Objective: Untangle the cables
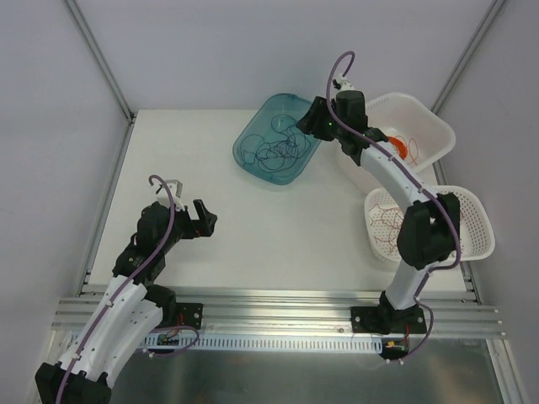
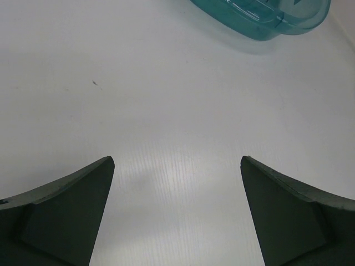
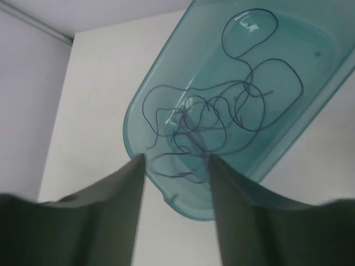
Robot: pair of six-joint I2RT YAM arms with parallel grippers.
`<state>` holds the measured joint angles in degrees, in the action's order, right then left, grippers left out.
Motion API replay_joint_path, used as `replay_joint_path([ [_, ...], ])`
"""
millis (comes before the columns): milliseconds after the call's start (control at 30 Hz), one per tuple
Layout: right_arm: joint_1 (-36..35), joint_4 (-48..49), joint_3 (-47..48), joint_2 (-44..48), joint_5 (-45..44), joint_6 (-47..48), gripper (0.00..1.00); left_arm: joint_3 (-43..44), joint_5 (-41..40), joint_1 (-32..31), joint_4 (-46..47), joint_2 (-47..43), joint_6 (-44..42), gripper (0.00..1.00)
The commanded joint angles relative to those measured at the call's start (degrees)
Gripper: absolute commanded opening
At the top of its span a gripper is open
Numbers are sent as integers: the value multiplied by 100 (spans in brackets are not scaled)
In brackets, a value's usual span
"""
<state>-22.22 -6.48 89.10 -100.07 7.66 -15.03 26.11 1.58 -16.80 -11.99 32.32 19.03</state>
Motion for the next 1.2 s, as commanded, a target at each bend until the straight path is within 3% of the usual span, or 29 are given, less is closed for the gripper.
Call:
replay_joint_path([
  [0, -2, 543, 668, -738, -47, -351, 62, -54, -238, 19, 135, -24, 163, 99],
  [33, 33, 482, 888, -855, 172, -465, 71, -36, -194, 19, 135, 11, 154, 99],
  [133, 86, 525, 785, -953, 324, -624, 80, -1, -176, 10, 100, 134, 119, 99],
  [367, 218, 201, -6, -242, 236, -1, 86, 43, -167, 19, 83, 389, 110, 99],
  [533, 227, -652, -252, 408, 78, 666, 87, 96, -167, 10, 74, 390, 57, 99],
  [900, 262, -2084, -1799, 3332, -1466, 1968, 99, 272, -316, 19, -233, 170, 136, 99],
  [1167, 279, -3095, -3081, 5540, -2786, 2179, 99, 579, -799, 19, -734, -251, -30, 99],
])
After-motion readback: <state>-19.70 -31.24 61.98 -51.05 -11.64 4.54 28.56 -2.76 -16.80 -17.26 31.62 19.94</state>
